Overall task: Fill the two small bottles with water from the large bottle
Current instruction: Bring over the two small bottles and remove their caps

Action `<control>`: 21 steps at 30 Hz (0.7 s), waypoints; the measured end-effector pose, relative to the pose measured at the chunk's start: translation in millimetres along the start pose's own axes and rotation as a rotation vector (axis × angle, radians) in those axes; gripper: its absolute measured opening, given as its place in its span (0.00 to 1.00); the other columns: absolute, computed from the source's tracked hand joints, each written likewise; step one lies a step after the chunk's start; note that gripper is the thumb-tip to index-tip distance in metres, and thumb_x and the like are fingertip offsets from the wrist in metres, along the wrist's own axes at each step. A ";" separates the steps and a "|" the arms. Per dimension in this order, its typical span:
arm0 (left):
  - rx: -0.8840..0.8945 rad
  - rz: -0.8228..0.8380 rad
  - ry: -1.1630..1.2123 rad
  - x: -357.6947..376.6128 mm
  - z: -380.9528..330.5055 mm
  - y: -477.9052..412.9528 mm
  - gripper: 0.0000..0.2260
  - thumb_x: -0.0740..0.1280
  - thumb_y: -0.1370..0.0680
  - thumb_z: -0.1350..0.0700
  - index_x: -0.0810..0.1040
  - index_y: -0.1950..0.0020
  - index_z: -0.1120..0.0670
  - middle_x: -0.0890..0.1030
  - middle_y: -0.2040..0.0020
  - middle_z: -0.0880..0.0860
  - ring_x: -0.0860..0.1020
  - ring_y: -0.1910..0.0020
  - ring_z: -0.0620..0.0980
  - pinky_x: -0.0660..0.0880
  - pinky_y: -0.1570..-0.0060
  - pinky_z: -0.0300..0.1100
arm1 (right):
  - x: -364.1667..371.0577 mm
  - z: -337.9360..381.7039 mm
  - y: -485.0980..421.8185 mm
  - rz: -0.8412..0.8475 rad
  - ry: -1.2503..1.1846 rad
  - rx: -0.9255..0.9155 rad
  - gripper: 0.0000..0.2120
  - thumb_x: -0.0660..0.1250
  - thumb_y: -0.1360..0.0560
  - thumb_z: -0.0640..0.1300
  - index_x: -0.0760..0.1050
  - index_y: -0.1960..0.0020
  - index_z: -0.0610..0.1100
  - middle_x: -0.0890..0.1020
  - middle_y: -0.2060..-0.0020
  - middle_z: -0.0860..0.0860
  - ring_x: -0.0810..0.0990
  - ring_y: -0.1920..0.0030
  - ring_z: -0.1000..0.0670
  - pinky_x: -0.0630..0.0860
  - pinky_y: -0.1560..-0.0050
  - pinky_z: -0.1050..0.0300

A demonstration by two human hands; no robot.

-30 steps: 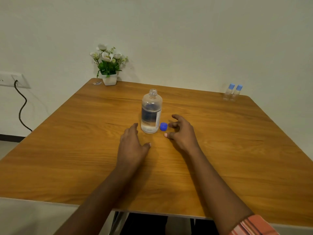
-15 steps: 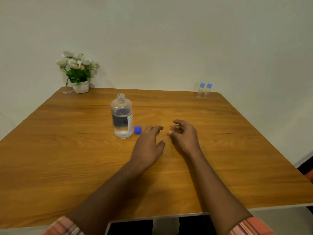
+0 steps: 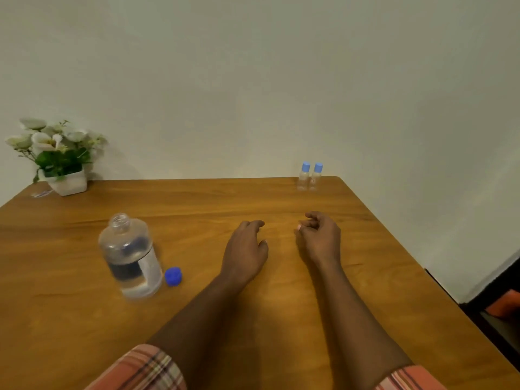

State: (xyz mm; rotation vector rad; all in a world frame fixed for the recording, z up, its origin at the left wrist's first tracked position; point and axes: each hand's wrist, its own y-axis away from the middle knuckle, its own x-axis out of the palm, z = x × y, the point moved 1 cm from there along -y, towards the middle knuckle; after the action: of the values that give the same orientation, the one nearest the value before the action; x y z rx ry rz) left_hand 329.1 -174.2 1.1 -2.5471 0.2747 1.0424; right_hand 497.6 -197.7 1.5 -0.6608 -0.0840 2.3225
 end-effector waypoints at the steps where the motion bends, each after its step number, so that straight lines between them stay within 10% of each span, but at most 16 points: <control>1: -0.002 0.003 -0.005 4.8 0.5 -8.5 0.20 0.64 0.24 0.57 0.71 0.32 0.54 0.75 0.38 0.53 0.73 0.38 0.51 0.69 0.40 0.43 | 1.4 -1.4 -9.6 -0.020 0.000 0.007 0.18 0.72 0.27 0.39 0.77 0.38 0.42 0.82 0.53 0.50 0.80 0.52 0.52 0.76 0.51 0.62; 21: -0.031 -0.038 -0.009 82.6 -6.1 -149.5 0.21 0.66 0.24 0.55 0.70 0.31 0.54 0.75 0.36 0.53 0.72 0.37 0.52 0.71 0.37 0.47 | 37.1 -31.6 -162.1 -0.187 0.044 0.028 0.17 0.69 0.25 0.38 0.75 0.37 0.37 0.82 0.48 0.44 0.76 0.56 0.52 0.72 0.55 0.59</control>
State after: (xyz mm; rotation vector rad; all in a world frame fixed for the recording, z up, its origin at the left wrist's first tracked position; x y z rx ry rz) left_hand 438.4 -43.7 -13.5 -2.5640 0.2079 1.0516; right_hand 590.6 -56.4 -3.2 -0.6608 -0.0889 2.1248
